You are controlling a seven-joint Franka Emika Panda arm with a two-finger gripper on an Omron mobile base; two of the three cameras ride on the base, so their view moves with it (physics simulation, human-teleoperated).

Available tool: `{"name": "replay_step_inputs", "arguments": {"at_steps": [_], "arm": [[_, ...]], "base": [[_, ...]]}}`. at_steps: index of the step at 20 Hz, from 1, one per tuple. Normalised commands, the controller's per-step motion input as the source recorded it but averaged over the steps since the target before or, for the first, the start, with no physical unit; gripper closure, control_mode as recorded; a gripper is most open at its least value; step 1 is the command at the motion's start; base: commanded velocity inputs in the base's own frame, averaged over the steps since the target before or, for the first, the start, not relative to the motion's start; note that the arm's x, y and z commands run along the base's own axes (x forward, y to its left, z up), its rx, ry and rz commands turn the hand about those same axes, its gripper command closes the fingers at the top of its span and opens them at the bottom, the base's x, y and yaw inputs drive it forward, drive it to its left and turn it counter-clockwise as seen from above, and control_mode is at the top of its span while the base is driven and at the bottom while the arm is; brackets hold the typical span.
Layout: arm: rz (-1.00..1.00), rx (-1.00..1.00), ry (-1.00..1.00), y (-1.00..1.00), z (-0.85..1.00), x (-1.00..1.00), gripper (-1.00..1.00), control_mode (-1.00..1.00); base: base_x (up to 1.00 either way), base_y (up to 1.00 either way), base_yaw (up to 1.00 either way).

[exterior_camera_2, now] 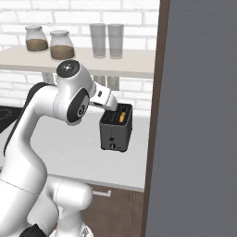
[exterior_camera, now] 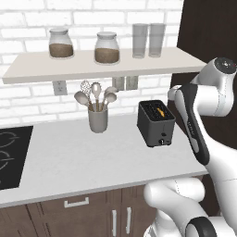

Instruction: Start the toaster. Once the lever pops up, take the bread to the plate on the dining counter.

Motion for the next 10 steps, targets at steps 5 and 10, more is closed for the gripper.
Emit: {"name": "replay_step_inputs", "arguments": {"at_steps": [5, 10], "arm": [[0.0, 0.0, 0.0, 0.0, 0.0, 0.0, -1.0, -1.0], [0.0, 0.0, 0.0, 0.0, 0.0, 0.0, -1.0, -1.0]], "base": [[0.0, 0.0, 0.0], [0.0, 0.0, 0.0]]}}
